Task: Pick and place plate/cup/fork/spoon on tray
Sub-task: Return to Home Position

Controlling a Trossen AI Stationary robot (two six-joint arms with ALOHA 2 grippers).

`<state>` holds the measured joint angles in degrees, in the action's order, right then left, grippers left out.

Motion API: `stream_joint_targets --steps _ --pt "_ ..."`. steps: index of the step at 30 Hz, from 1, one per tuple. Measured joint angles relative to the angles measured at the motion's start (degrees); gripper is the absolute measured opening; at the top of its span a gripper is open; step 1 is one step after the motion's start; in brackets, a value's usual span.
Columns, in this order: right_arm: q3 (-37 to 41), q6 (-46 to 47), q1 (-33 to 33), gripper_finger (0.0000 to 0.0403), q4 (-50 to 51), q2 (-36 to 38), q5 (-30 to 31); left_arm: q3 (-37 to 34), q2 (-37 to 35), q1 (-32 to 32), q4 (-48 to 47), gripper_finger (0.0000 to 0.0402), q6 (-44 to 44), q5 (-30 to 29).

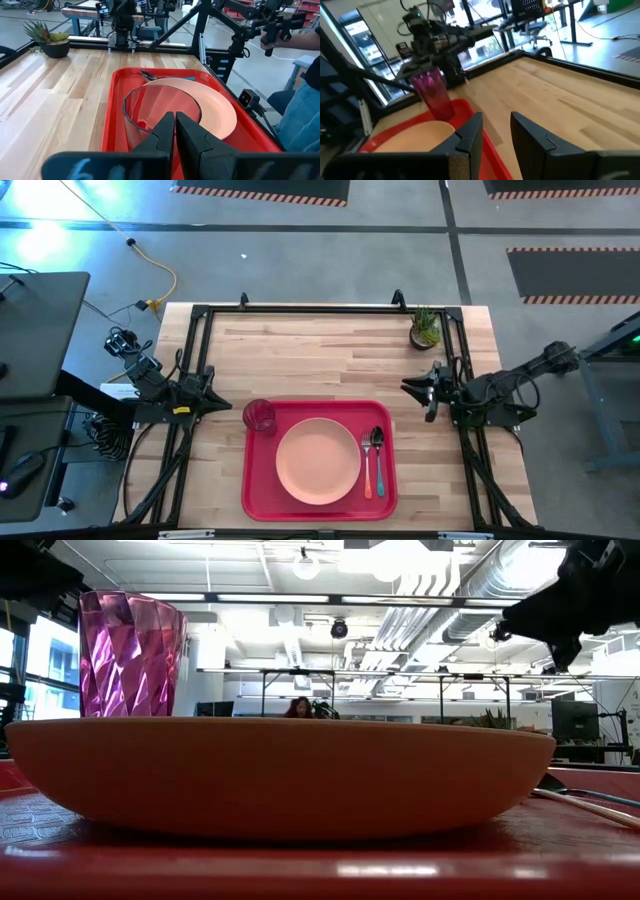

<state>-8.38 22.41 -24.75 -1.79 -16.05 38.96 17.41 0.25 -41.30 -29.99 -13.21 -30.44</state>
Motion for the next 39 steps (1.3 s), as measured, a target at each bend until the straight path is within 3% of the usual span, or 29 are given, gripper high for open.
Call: stream_joint_targets --steps 10,26,39 --pt "5.5 3.5 0.0 0.0091 -3.9 0.0 -2.8 0.0 0.0 0.0 -0.2 0.0005 -0.1 -0.3" --pt "5.6 6.1 0.0 0.0091 -1.7 0.0 -1.0 0.0 0.0 0.0 -0.2 0.0005 -0.6 0.0" --pt "5.6 5.9 0.0 0.0091 -0.8 0.0 -5.2 0.0 0.0 0.0 -0.2 0.0005 -0.6 0.0"
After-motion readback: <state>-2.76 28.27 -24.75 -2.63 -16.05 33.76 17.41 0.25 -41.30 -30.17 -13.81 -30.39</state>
